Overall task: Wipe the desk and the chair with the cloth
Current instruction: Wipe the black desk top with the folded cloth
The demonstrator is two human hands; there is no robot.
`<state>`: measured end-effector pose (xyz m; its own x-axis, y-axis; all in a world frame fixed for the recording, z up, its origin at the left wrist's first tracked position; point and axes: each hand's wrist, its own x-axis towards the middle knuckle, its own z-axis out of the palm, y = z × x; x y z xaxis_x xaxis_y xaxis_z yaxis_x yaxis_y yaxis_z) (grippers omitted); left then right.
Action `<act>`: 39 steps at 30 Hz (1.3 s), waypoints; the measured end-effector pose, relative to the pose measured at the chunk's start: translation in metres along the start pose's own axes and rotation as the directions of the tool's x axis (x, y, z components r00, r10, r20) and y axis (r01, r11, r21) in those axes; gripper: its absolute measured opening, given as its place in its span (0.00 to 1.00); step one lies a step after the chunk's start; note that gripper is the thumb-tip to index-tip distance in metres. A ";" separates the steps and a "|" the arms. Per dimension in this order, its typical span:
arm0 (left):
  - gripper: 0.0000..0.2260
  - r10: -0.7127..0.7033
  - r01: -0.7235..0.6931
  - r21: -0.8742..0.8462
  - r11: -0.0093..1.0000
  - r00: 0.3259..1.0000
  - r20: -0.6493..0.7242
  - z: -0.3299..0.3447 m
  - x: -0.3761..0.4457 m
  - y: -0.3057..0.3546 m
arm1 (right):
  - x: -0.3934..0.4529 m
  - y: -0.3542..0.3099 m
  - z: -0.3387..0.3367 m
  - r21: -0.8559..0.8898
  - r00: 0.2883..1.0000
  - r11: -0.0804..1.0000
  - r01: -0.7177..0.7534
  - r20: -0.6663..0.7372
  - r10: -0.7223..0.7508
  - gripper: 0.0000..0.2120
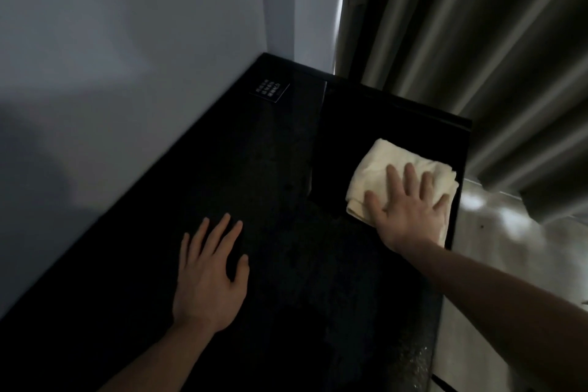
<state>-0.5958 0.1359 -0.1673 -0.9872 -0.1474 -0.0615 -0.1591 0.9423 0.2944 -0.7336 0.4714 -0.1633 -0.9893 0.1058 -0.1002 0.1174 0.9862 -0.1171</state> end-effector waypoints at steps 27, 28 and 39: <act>0.29 -0.001 0.001 -0.009 1.000 1.000 -0.005 0.000 0.001 -0.001 | 0.121 -0.050 -0.021 0.053 0.979 0.985 -0.164 0.132 0.156 0.41; 0.29 0.002 -0.003 -0.010 1.000 1.000 -0.009 0.000 0.001 0.000 | 0.112 -0.050 -0.019 0.039 0.983 0.991 -0.127 0.138 0.121 0.40; 0.27 -0.028 0.028 0.028 0.999 1.000 0.011 0.000 0.001 0.002 | -0.071 -0.035 0.005 -0.024 0.976 0.983 0.184 0.122 -0.180 0.37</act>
<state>-0.5971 0.1382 -0.1671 -0.9821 -0.1704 -0.0799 -0.1858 0.9459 0.2661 -0.6666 0.4284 -0.1573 -0.9762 -0.0894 -0.1978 -0.0685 0.9916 -0.1100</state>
